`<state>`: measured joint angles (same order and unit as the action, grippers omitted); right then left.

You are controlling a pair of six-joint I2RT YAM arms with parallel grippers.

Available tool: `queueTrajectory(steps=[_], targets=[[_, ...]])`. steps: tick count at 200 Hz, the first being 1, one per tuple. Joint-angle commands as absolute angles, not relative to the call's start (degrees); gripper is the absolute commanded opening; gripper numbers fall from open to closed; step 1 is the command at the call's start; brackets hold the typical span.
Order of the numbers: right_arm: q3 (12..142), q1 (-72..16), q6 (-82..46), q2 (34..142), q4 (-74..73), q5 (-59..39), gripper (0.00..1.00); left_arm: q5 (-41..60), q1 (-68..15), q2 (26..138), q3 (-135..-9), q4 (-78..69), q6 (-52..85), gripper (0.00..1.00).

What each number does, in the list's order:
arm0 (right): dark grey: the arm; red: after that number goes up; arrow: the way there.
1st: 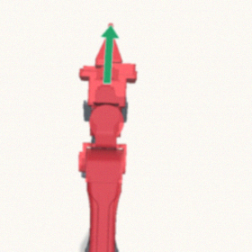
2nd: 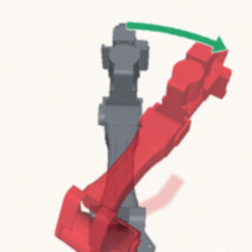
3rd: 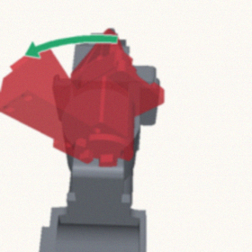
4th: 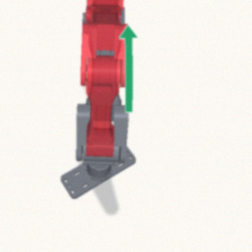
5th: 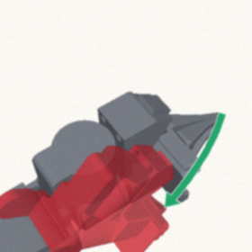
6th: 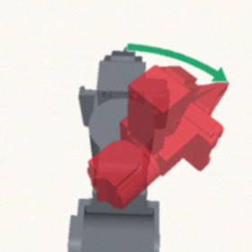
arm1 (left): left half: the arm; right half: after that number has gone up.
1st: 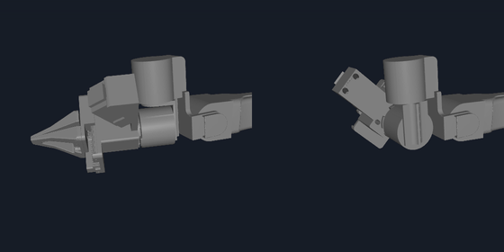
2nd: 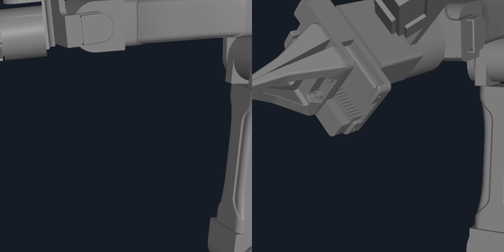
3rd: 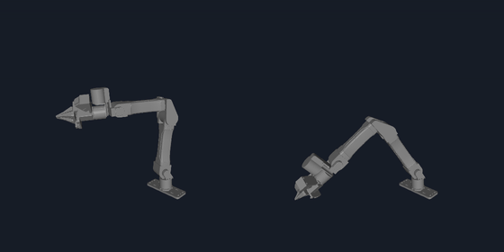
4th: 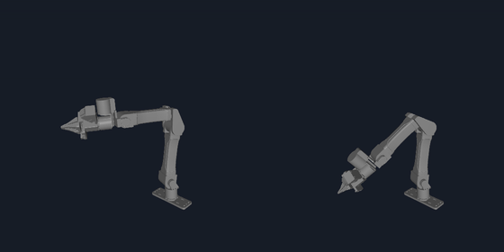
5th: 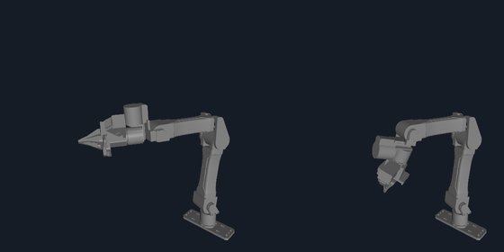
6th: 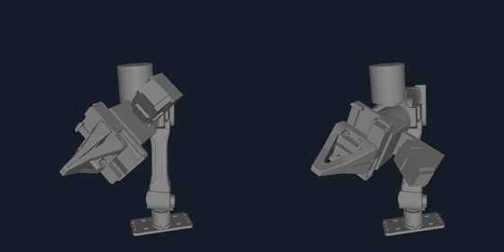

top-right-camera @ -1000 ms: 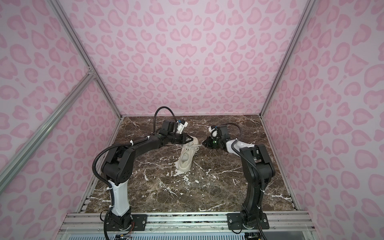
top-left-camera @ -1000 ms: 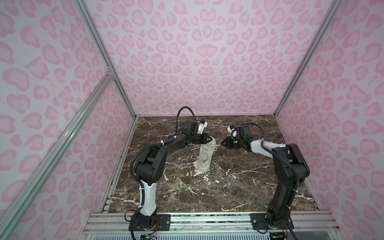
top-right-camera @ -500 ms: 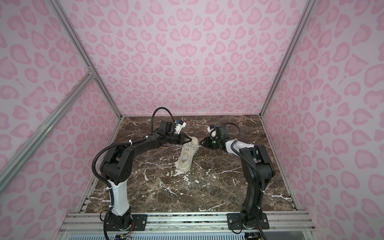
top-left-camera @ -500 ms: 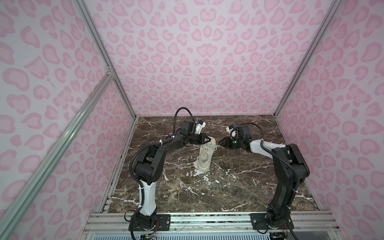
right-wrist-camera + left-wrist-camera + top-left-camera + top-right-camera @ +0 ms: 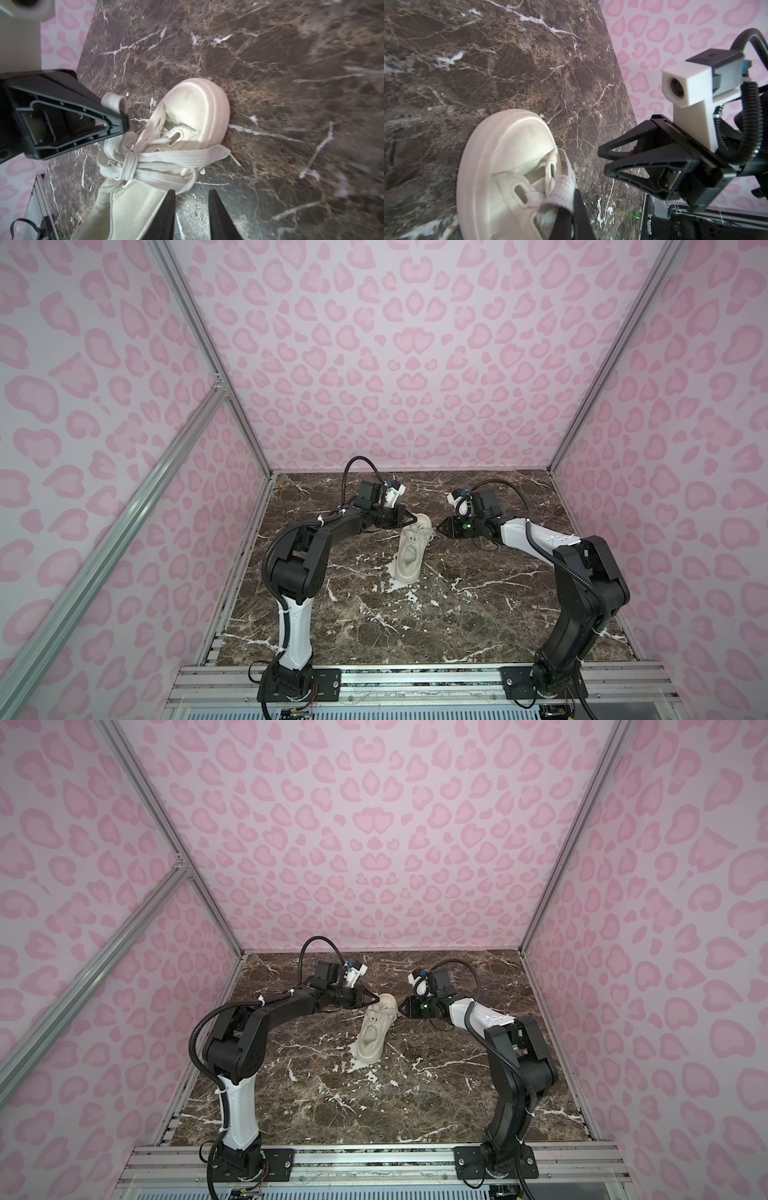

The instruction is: Tie the shoes

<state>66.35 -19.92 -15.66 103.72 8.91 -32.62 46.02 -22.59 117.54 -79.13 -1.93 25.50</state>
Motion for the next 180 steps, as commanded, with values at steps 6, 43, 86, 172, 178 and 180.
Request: queueTrajectory(steps=[6, 43, 86, 172, 178, 180], targets=[[69.8, -21.5, -9.9, 106.5, 16.0, -32.0, 0.27, 47.1, -22.3, 117.5, -79.1, -4.0, 25.4, 0.03], [74.4, -21.5, -9.6, 110.7, 19.8, -30.8, 0.28, 47.1, -22.0, 117.8, -79.1, -4.0, 25.4, 0.03], [76.8, -21.4, -7.9, 113.4, 21.2, -32.5, 0.28, 47.2, -21.9, 117.5, -79.1, -4.0, 25.5, 0.03], [80.8, -21.7, -6.6, 117.1, 22.0, -35.1, 0.27, 47.3, -21.8, 117.4, -78.8, -3.8, 25.5, 0.03], [81.1, -21.7, -6.6, 117.4, 22.5, -34.8, 0.27, 47.2, -21.8, 117.3, -78.9, -3.8, 25.4, 0.03], [81.2, -21.8, -6.6, 117.5, 22.7, -34.8, 0.27, 47.3, -21.8, 117.3, -78.9, -3.8, 25.4, 0.03]])
